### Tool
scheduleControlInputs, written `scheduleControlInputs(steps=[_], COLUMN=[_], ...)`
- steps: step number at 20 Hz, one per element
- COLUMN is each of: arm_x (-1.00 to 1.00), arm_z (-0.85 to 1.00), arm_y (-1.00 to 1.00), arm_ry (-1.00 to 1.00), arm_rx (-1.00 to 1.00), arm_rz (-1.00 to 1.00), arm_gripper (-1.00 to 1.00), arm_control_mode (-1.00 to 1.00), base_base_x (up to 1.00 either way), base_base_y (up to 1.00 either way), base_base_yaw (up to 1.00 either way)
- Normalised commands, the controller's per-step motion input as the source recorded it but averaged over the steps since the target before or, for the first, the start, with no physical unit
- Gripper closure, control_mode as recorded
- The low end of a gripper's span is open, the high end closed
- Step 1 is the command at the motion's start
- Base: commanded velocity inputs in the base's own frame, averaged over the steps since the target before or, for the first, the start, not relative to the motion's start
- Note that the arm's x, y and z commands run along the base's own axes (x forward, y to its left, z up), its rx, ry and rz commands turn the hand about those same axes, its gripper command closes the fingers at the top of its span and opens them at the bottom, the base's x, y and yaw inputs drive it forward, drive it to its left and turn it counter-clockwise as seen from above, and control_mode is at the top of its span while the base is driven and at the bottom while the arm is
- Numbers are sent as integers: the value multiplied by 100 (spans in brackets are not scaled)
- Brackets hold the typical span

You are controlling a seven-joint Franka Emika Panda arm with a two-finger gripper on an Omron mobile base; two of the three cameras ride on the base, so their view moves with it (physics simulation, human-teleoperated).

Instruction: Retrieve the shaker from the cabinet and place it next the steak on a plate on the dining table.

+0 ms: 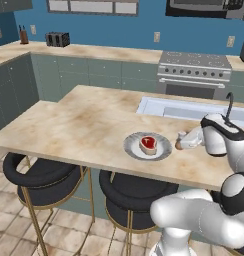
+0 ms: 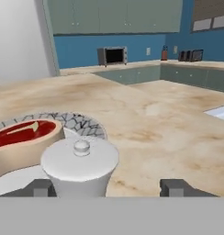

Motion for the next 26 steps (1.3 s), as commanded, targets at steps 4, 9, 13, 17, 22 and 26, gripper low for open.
scheduleControlInputs(steps=[4,9,13,17,22,26], arm_x=[-25,-24,-9,-1,-18,-59], arm_z=[-2,1,21,60,93,92], arm_y=[8,0,-1,0,-15,-32], arm_ry=[-13,-10,-3,0,0,0], arm_rx=[-3,0,0,0,0,0], arm_rz=[0,0,2,6,5,4], arm_gripper=[-100,-100,-100,-100,-100,-100], arm_control_mode=[-100,-100,-100,-100,-100,-100], base_base_x=[0,0,0,0,0,0], base_base_y=[0,0,0,0,0,0], base_base_yaw=[0,0,0,0,0,0])
